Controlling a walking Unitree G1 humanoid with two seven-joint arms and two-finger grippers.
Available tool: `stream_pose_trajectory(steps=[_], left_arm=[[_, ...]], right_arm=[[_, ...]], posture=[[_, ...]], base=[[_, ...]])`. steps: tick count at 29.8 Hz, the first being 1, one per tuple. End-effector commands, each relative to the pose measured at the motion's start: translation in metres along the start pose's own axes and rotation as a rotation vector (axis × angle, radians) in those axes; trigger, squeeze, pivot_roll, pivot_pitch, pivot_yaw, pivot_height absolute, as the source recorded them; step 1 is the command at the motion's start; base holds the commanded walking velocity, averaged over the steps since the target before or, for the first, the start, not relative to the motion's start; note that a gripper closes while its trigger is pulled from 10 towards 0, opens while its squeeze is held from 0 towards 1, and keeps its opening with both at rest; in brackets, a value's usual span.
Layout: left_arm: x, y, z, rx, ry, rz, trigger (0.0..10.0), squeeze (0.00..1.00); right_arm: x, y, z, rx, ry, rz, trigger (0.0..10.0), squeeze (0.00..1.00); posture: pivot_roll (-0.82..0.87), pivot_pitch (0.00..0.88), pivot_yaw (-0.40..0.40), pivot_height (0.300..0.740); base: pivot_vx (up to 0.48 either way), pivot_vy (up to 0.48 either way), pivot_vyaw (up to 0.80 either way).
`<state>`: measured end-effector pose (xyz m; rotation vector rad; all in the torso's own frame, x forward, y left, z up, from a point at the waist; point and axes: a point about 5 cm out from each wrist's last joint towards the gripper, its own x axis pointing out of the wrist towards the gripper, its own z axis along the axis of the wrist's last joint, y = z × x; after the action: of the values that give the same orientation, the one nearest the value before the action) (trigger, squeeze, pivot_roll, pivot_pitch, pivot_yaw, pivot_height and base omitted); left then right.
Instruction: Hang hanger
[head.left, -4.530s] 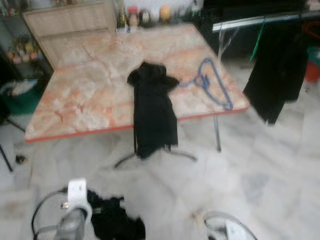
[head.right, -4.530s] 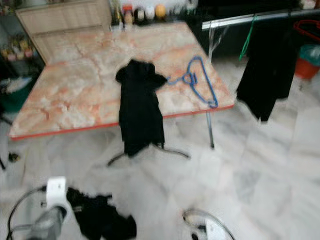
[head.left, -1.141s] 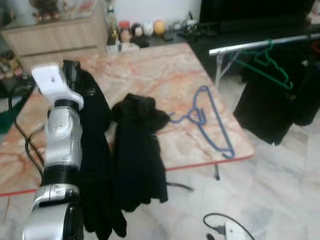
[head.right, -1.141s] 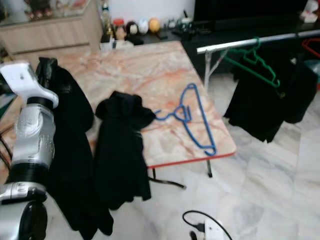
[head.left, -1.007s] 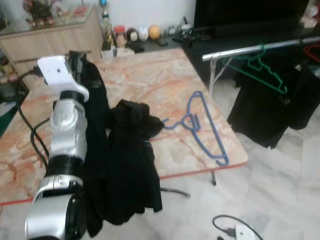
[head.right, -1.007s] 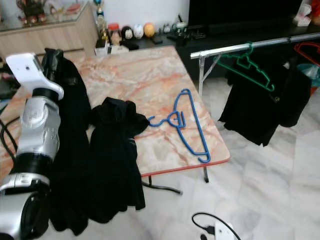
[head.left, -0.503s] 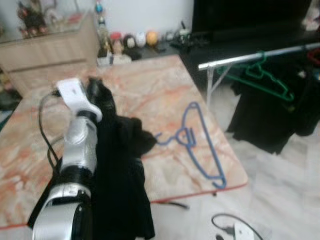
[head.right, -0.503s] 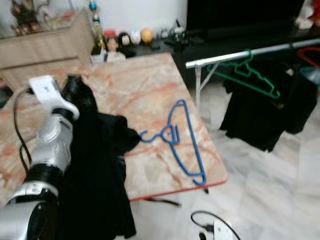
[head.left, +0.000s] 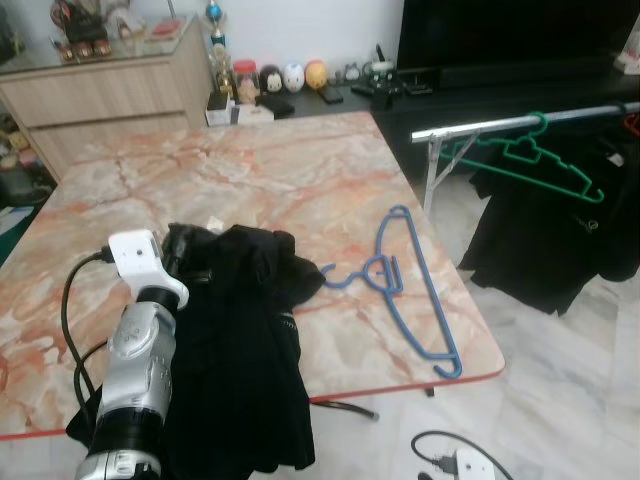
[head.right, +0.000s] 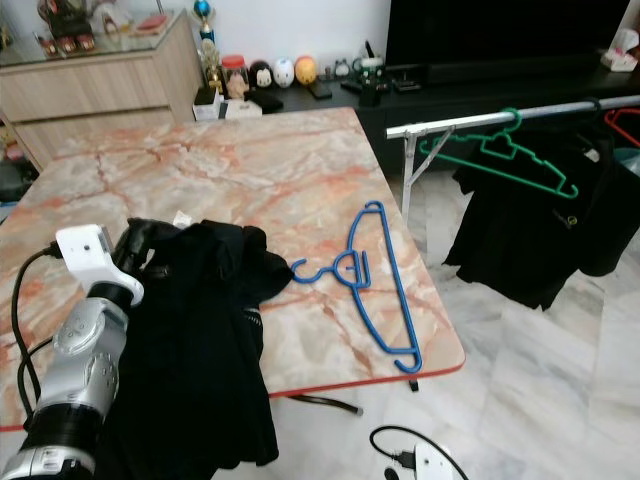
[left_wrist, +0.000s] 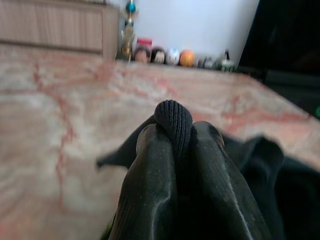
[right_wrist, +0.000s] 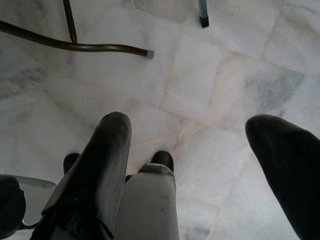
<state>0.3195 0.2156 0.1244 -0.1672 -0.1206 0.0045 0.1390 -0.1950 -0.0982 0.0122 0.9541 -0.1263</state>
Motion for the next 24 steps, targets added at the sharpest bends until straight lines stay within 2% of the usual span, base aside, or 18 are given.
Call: stream_pose_trajectory(steps=[1,2,4,8,9,10,12,13,24], left_arm=[[-0.003,-0.004,-0.003,0.014,0.028,-0.017,10.0,0.00],[-0.003,-0.004,-0.003,0.014,0.028,-0.017,10.0,0.00],[-0.007,-0.003,-0.017,0.031,0.089,-0.013,10.0,0.00],[-0.013,-0.002,-0.026,0.060,0.132,-0.024,10.0,0.00],[-0.014,-0.002,-0.026,0.063,0.133,-0.025,10.0,0.07],[-0.013,-0.003,-0.024,0.063,0.127,-0.026,10.0,0.64],[-0.013,-0.003,-0.023,0.061,0.122,-0.025,10.0,0.64],[-0.013,-0.004,-0.022,0.061,0.119,-0.026,10.0,1.00],[-0.011,-0.008,-0.013,0.083,0.082,-0.063,10.0,1.00]], right_arm=[[0.000,0.002,0.000,-0.002,0.008,0.007,10.0,0.00],[0.000,0.002,0.000,-0.002,0.008,0.007,10.0,0.00],[0.000,0.002,0.000,-0.001,0.007,0.009,10.0,0.00],[0.000,0.002,0.000,0.002,0.005,0.007,10.0,0.00],[0.000,0.002,0.000,0.004,0.005,0.005,10.0,0.00],[0.000,0.002,0.000,0.003,0.005,0.005,10.0,0.00],[0.000,0.001,0.000,0.003,0.006,0.005,10.0,0.00],[0.000,0.001,0.000,0.000,0.008,0.006,10.0,0.00],[0.000,0.003,0.000,0.004,0.004,0.008,10.0,0.00]], posture=[[0.05,0.007,0.043,0.740],[0.05,0.007,0.043,0.740],[0.05,0.006,0.044,0.740],[0.04,0.008,0.047,0.740],[0.04,0.008,0.047,0.740],[0.05,0.009,0.044,0.740],[0.05,0.008,0.044,0.740],[0.05,0.007,0.044,0.740],[0.04,0.000,0.051,0.740]], base=[[0.000,0.000,0.00],[0.000,0.000,0.00],[0.000,0.000,0.00],[0.000,0.000,0.00],[0.000,0.000,0.00],[0.000,0.000,0.00],[0.000,0.000,0.00],[0.000,0.000,0.00],[0.000,0.000,0.00]])
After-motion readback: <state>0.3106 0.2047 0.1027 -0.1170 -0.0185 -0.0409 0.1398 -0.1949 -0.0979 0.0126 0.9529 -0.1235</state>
